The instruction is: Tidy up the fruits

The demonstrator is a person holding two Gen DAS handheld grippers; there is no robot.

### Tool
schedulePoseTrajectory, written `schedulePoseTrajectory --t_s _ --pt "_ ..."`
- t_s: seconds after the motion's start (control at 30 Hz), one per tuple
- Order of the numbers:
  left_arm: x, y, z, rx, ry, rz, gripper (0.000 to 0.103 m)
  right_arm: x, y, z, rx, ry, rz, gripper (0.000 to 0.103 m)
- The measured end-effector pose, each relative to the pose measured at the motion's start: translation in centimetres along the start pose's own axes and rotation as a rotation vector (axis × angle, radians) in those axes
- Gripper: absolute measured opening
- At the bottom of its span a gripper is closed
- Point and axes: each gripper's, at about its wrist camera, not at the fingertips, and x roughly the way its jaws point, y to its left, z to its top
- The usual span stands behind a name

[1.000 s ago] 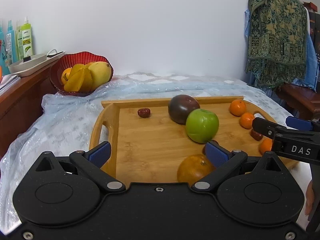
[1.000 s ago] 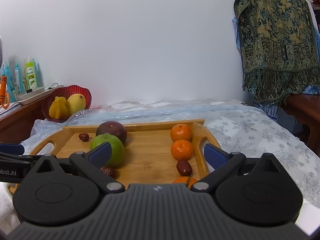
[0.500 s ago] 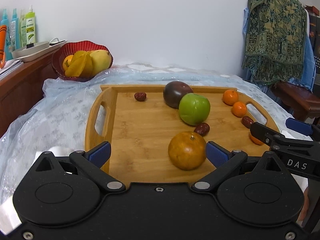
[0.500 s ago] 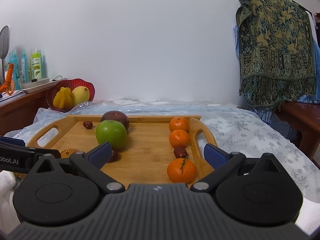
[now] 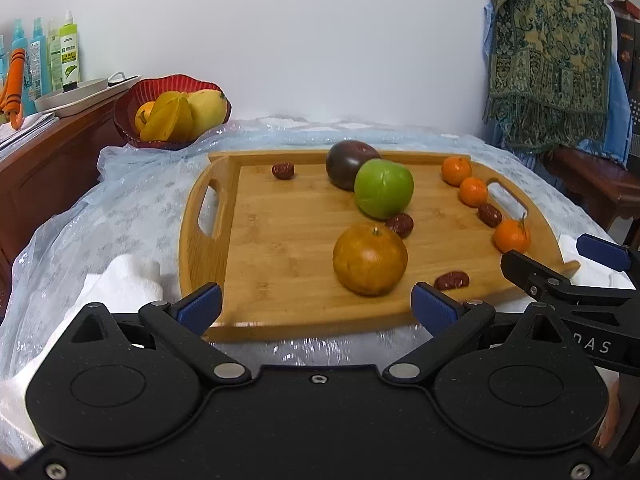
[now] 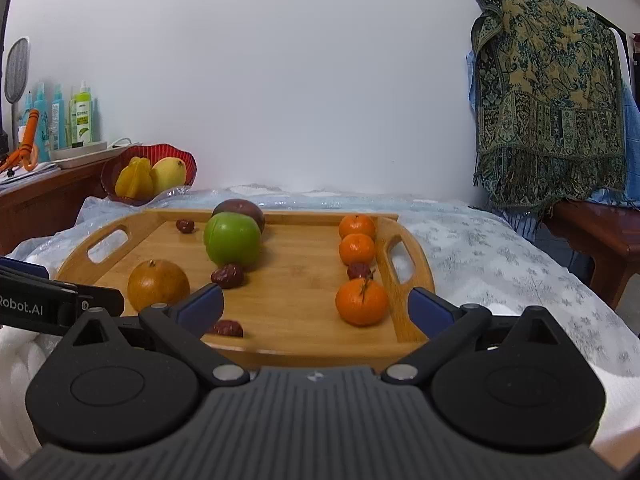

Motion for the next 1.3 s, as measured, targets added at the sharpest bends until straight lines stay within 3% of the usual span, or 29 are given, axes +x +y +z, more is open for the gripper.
schedulePoseTrajectory --t_s 0.57,1.3 --pt "-0.4 -0.3 -2.6 0.018 0.053 0.007 0.101 -1.5 0.9 -2.7 -0.029 0.059 -0.035 0.103" --pt "2.2 0.4 -3.3 -0.004 0.105 0.057 0.101 1.1 1.2 -3.8 -0.066 0.184 -0.058 0.103"
